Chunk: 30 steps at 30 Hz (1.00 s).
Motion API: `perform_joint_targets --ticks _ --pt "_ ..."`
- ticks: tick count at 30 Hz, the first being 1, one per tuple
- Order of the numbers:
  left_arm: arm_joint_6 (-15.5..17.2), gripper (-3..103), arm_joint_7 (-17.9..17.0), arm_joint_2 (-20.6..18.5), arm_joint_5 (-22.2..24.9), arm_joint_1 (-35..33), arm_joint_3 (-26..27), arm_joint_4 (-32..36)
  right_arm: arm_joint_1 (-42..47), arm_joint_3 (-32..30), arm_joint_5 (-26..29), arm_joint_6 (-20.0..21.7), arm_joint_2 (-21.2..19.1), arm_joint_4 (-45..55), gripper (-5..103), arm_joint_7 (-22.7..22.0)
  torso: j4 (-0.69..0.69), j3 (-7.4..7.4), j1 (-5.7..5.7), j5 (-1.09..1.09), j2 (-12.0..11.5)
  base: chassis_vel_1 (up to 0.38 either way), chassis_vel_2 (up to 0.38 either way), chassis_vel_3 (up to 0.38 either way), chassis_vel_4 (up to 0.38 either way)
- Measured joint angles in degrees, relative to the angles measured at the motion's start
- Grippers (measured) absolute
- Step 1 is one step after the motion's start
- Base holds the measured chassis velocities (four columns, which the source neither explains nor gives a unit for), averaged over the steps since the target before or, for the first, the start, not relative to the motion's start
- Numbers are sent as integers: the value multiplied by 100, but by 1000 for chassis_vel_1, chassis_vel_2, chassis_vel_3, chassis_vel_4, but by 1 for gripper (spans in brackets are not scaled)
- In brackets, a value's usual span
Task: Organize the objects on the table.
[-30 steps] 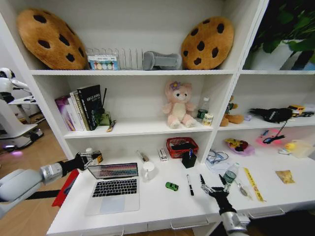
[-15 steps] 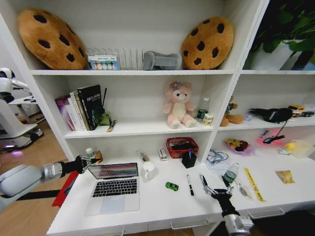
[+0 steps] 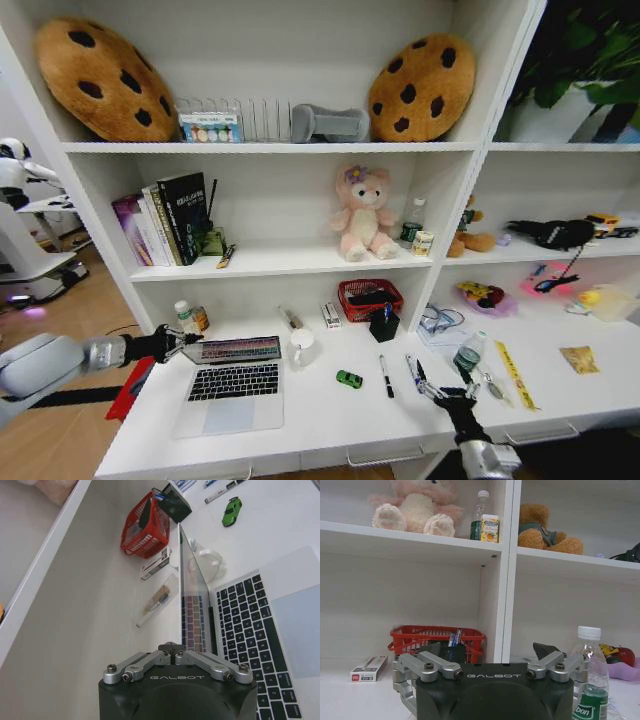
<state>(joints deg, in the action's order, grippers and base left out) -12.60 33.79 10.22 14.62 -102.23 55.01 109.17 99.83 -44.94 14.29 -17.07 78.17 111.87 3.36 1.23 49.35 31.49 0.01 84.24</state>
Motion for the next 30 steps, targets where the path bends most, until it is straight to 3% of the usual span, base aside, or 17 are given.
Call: perform_joint_targets --ticks 14,20,30 --pt "-153 0 574 412 -446 -360 220 690 -238 24 84 135 -162 -9 100 -36 -1 0 0 0 0 0 0 0 0" --pt "-421 0 833 640 -799 -450 219 734 -294 60 84 177 -197 8 100 -74 -1 0 0 -1 0 0 0 0 0" --pt "-454 0 930 1073 -1333 -636 -58 662 -212 53 46 141 -144 -36 100 -78 0 0 0 -1 0 0 0 0 0"
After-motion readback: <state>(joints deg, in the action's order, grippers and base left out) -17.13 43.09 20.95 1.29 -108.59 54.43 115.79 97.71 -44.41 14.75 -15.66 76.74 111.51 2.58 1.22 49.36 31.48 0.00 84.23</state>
